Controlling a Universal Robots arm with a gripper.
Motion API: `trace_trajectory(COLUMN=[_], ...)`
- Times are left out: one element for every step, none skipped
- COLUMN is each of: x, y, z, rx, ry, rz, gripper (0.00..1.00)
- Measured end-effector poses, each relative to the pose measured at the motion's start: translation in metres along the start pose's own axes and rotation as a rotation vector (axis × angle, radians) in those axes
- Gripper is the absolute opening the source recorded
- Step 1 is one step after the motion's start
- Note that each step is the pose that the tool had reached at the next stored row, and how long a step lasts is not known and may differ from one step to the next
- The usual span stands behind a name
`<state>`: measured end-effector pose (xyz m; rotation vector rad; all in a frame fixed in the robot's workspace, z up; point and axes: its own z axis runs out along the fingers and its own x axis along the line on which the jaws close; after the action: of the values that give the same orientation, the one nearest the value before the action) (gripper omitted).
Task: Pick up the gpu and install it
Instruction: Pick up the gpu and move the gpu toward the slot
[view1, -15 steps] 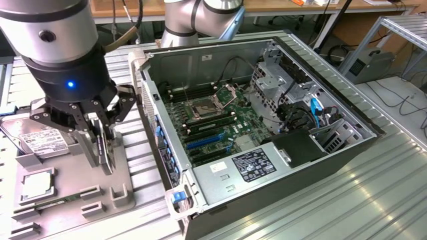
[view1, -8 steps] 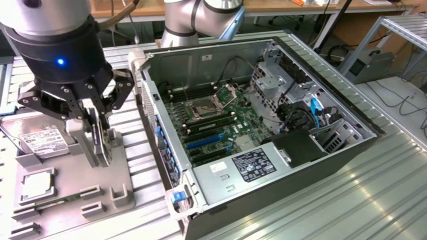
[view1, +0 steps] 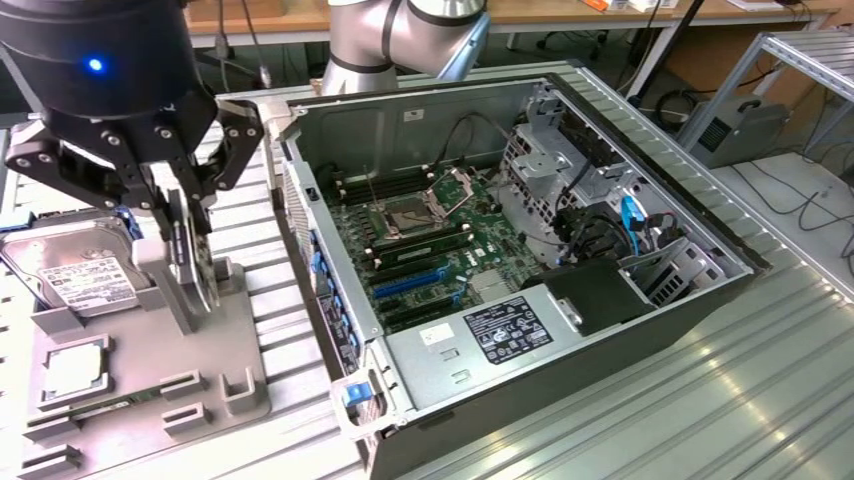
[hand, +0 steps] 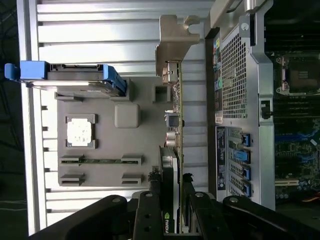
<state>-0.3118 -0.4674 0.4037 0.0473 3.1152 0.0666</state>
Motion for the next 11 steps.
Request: trace_trajectory(x=[0.000, 0.000, 0.000, 0.000, 0.000, 0.000, -0.001, -0.001, -0.001, -0.001, -0.001], y=[0.0001, 0.0003, 0.0004, 0.0005, 0.0007, 0.0009, 0.0010, 0.0011, 0.0012, 0.0013, 0.0013], z=[-0.0028, -0.0059, -0.0082, -0.0106, -0.0142, -0.0183, -0.0216, -0.0234, -0.0253, -0.0272, -0.0283], rx=[0.0001, 0.0002, 0.0002, 0.0001, 0.0001, 0.0002, 0.0002, 0.0003, 0.0003, 0.0002, 0.0002], ry=[0.0001, 0.0001, 0.0002, 0.0001, 0.0001, 0.0002, 0.0001, 0.0001, 0.0000, -0.0001, -0.0001], rz=[0.000, 0.000, 0.000, 0.000, 0.000, 0.000, 0.000, 0.000, 0.001, 0.001, 0.001], gripper=[0.27, 0.27, 0.27, 0.27, 0.27, 0.27, 0.27, 0.27, 0.27, 0.27, 0.27])
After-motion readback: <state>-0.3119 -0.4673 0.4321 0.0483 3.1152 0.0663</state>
